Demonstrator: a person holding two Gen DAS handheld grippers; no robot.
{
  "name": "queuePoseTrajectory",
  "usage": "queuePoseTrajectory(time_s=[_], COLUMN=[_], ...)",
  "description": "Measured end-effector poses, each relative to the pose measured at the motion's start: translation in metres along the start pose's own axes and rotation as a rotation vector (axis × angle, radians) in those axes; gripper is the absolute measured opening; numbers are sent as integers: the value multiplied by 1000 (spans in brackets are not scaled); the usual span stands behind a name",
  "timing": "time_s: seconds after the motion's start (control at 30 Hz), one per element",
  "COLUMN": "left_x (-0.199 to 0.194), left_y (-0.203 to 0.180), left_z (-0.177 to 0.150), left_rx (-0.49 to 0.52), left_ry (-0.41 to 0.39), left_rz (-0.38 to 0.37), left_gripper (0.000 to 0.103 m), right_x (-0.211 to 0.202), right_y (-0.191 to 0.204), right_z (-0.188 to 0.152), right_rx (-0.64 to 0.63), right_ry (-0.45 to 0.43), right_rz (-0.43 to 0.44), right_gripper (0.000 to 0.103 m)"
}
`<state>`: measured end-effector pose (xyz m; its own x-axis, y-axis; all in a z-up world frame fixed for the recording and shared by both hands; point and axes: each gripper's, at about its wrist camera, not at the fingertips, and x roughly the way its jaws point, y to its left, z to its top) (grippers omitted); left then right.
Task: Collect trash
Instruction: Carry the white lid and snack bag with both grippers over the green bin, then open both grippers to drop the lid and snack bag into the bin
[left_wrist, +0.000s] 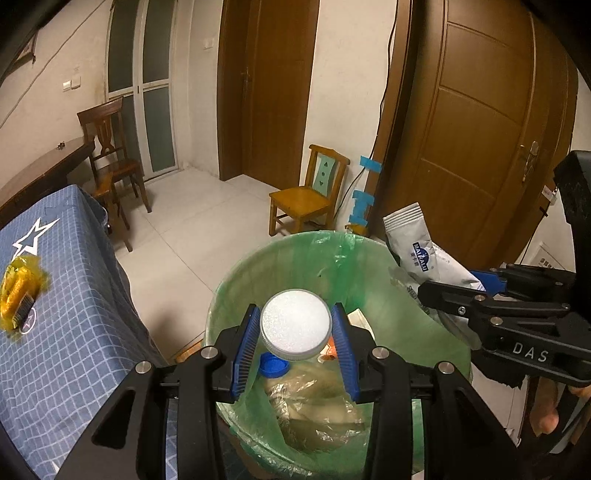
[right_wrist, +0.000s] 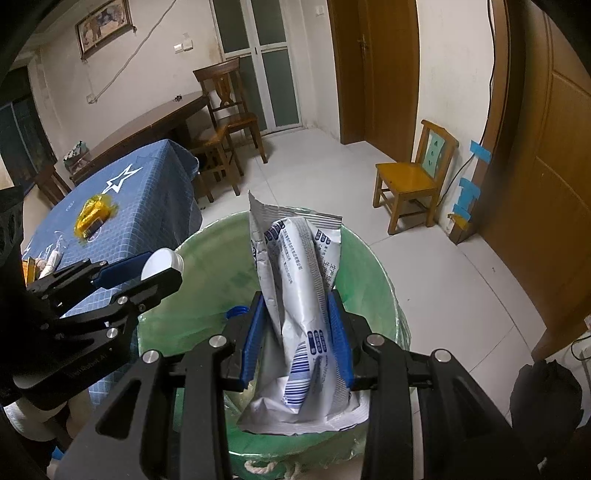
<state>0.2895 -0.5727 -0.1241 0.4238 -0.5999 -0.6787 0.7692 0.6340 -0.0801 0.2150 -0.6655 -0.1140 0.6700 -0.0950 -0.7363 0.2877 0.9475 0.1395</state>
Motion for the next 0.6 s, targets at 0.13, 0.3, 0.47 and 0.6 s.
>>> queuePoseTrajectory(time_s=[0.13, 0.3, 0.47, 0.6], left_x=[5, 4, 2, 2], left_y=[1, 3, 5, 5], left_z=[-1, -4, -6, -6], left_rx=[-3, 1, 1, 1], left_ry=[1, -2, -5, -4], left_rz=[2, 3, 4, 3], left_gripper=[41, 41, 41, 41], right_x=[0, 5, 5, 5], right_y=[0, -1, -1, 1], right_z=[0, 0, -1, 0], right_rx=[0, -3, -4, -4], right_ry=[-1, 0, -1, -2], right_rz=[0, 4, 2, 4], right_gripper=[33, 33, 33, 33])
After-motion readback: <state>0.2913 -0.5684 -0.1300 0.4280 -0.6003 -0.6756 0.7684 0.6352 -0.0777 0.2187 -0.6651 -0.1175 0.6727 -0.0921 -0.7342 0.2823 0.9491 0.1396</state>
